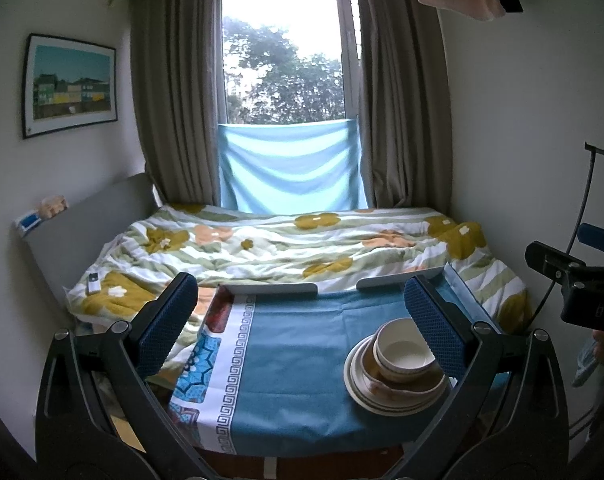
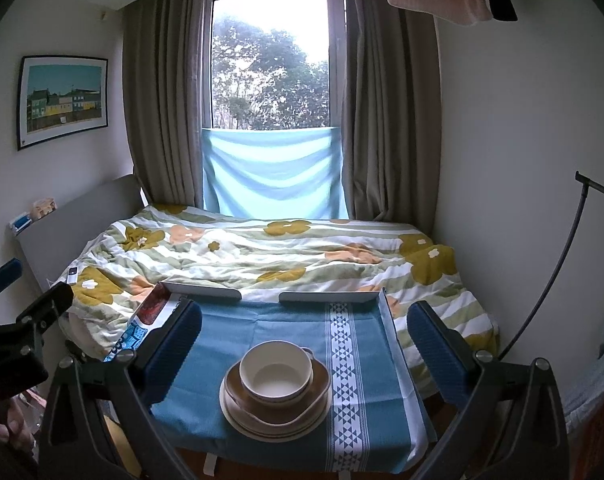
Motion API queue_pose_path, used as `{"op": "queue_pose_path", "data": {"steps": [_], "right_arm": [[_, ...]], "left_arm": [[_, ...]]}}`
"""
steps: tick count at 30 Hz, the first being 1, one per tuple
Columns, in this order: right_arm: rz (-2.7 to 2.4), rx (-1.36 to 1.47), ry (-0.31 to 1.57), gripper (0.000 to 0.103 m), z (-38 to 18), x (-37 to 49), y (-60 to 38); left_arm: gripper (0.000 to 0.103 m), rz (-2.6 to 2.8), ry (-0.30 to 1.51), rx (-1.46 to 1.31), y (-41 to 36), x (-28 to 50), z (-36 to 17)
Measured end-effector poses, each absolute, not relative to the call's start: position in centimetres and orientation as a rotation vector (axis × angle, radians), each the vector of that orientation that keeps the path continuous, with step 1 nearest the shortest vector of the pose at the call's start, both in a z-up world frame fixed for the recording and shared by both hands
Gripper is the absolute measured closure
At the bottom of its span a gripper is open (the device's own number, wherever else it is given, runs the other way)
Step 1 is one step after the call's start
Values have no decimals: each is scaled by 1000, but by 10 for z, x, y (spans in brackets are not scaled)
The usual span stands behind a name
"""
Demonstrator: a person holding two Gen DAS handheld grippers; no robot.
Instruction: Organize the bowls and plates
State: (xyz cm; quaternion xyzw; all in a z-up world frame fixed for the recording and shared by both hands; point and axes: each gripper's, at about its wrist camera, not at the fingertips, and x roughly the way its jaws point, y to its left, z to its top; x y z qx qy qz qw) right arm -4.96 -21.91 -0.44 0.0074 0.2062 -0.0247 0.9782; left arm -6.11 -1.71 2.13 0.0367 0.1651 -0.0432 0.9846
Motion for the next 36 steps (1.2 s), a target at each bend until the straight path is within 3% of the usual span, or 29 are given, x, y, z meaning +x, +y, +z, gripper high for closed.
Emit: {"op": "queue_pose_path", "data": {"steps": [36], "right_arm": [[-55, 16, 392, 1, -3, -38, -223]], "left_arm": [[0, -49, 308, 72, -29, -53, 16]]}}
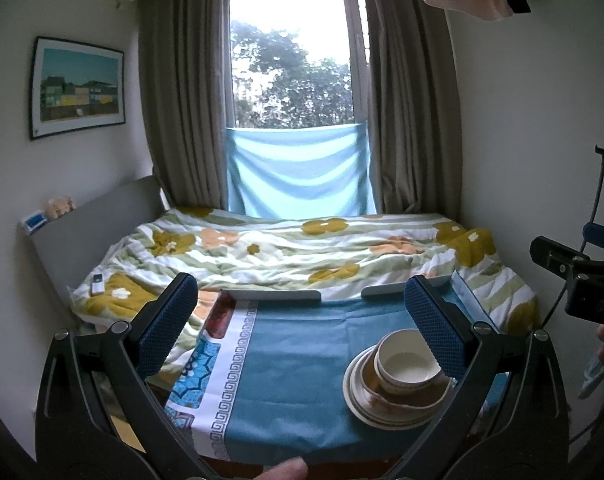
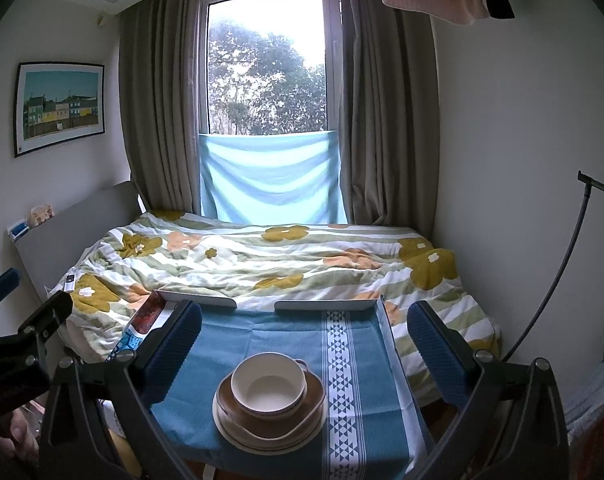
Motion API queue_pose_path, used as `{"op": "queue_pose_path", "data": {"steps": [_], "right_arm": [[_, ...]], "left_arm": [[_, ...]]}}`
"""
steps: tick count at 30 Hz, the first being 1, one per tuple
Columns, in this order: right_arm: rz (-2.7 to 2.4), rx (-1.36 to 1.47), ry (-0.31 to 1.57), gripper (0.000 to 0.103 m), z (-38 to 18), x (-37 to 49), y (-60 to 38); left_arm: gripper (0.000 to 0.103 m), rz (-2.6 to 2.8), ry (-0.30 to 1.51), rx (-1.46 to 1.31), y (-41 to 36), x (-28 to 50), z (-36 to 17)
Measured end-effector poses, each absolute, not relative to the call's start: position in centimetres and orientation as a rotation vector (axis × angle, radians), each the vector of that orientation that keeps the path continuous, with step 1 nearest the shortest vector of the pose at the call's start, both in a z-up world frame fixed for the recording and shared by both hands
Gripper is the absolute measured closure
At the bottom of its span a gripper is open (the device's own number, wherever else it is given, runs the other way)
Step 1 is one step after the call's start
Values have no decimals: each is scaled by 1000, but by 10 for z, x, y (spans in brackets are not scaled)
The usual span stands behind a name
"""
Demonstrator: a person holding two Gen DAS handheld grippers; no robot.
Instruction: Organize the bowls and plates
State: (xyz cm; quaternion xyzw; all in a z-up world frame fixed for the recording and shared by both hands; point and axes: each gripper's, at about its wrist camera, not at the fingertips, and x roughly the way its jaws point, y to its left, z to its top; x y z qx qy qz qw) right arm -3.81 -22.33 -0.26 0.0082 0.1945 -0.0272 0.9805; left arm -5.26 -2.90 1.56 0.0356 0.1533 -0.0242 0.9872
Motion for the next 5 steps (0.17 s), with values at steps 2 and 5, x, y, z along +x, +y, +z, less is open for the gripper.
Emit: {"op": "queue_pose_path", "data": {"steps": [2, 5], "right_arm": [[-55, 16, 392, 1, -3, -38, -223], [-53, 17, 394, 1, -3, -38, -223]], "left_arm": [[0, -49, 307, 68, -31, -51, 16], [0, -49, 304, 66, -34, -50, 15]]}}
